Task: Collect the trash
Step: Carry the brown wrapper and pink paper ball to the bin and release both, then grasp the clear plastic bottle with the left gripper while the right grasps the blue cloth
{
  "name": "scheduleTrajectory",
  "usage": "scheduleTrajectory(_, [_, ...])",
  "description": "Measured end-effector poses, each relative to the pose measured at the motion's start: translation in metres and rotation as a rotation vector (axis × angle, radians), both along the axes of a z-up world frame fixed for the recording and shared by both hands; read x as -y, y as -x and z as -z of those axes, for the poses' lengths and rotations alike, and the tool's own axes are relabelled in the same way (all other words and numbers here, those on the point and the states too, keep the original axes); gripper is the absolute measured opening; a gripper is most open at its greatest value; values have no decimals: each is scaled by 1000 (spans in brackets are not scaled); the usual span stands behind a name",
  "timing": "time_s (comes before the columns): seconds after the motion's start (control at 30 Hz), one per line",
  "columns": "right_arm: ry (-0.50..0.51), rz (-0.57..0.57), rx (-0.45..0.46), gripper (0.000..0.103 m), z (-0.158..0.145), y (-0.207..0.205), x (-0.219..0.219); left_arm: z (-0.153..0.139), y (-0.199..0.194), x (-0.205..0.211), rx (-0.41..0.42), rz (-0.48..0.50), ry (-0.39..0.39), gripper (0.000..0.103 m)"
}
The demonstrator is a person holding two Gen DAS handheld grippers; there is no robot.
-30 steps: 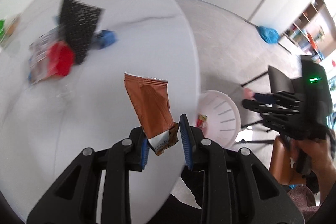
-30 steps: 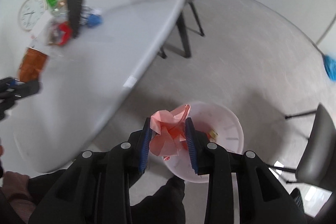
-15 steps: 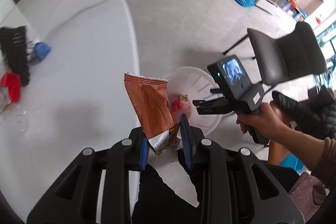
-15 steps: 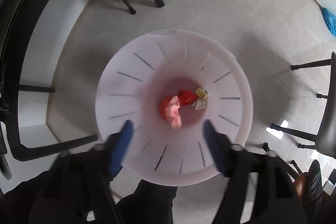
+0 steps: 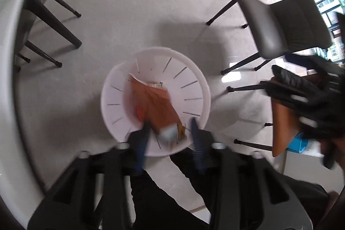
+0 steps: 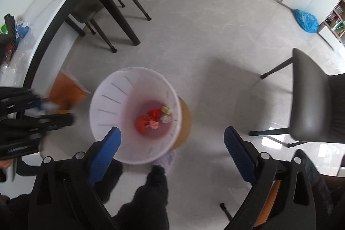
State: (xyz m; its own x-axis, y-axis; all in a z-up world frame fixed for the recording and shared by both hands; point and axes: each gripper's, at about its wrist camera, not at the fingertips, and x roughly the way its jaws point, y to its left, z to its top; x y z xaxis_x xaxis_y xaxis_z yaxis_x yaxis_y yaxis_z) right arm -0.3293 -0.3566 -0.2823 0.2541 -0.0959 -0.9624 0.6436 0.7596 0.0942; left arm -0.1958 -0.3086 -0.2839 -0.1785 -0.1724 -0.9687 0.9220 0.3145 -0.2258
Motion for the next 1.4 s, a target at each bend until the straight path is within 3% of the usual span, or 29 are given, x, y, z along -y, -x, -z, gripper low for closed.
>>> scheduleTrajectory(0.03, [5,-2,-5,96,-2,4,0,12,2,6,9,-2,-11,64])
scheduleTrajectory(0.17, [16,-10,-36,96,-2,13,3,38,6,14,18,0,-31,82])
scheduleTrajectory(0.23, [16,-11,-49,96,1,15,4,49,4,18,-16,-1,-46,83])
scheduleTrajectory(0.37, [8,-16,-58,96,3,16,6,51,1,22,1,-25,-41,83])
scheduleTrajectory(0.5, [29,-48,-36,96,-13,7,1,27,-14,15,17,-82,-7,83])
scheduleTrajectory(0.63, [96,-128,20,96,-46,-19,-8,-33,-33,-12,64,-188,70,83])
scheduleTrajectory(0.77, [164,-227,112,101,-86,-57,-23,-105,-61,-64,152,-333,150,87])
scheduleTrajectory(0.97, [200,-375,264,101,-134,-123,-64,-167,-109,-164,275,-611,152,91])
scheduleTrajectory(1.1, [209,-464,328,101,-149,-163,-100,-178,-137,-224,296,-790,107,93])
scheduleTrajectory(1.23, [203,-538,372,101,-157,-197,-131,-171,-163,-272,276,-975,61,95])
scheduleTrajectory(1.4, [173,-579,411,101,-164,-230,-163,-150,-194,-317,156,-1228,71,95])
